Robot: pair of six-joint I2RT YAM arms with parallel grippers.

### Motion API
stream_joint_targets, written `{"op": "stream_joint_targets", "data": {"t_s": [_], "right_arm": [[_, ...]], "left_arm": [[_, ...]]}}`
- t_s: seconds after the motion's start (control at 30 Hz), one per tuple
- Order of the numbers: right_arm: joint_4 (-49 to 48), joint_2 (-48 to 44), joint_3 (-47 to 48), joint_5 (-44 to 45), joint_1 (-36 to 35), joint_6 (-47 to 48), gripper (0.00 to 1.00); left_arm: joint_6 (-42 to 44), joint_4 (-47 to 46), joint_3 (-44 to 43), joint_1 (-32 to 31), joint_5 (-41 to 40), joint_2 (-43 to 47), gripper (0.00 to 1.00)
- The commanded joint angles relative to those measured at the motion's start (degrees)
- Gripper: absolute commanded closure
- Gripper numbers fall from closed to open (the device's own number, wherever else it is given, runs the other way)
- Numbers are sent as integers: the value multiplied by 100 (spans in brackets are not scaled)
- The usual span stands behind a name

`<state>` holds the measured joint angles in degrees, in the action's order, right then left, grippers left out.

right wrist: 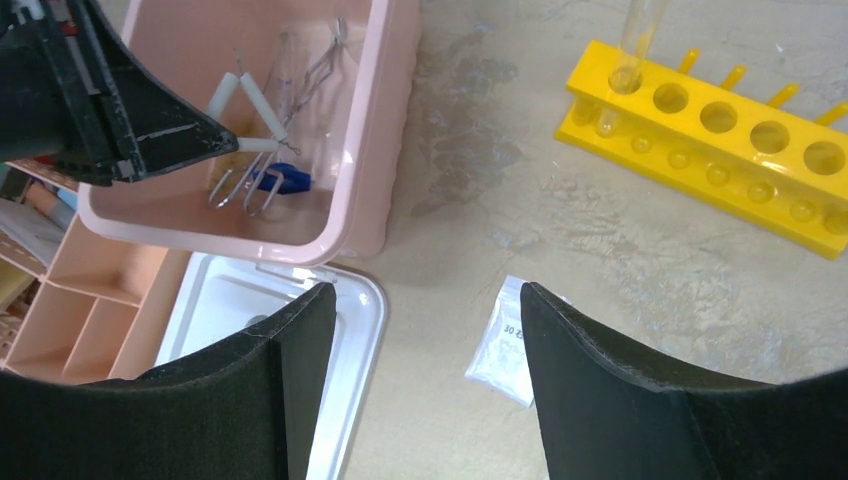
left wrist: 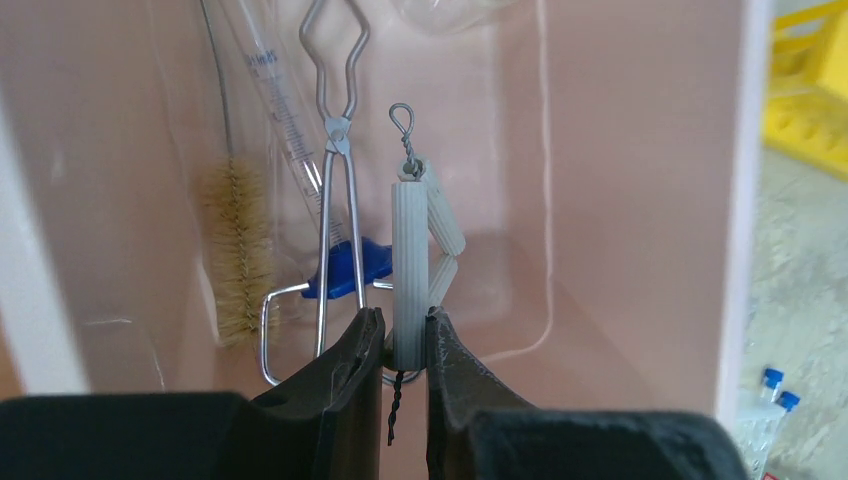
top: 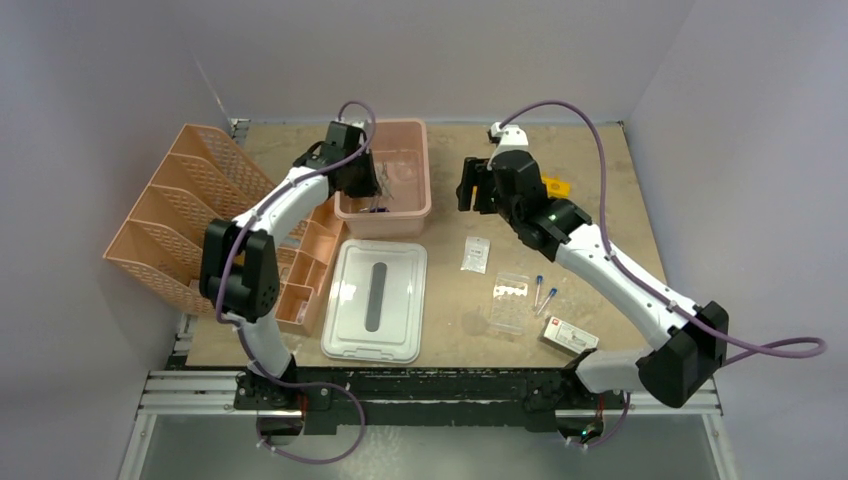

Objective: Organize the chemistry lab equipment

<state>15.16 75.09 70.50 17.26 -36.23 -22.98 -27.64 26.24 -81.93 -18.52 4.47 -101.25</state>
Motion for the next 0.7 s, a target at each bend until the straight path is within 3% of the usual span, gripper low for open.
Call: {"op": "stream_joint_targets", "data": {"t_s": [0.0, 0.27, 0.67], "right_arm": [[74, 101, 321, 108, 54, -73, 30], [23, 244, 324, 97, 131, -66, 30], [102, 412, 259, 10, 228, 144, 30]], "left_arm": [[366, 605, -644, 46, 390, -525, 100], [615, 839, -903, 59, -175, -937, 99], [813, 1233, -1447, 103, -840, -1157, 76]]}}
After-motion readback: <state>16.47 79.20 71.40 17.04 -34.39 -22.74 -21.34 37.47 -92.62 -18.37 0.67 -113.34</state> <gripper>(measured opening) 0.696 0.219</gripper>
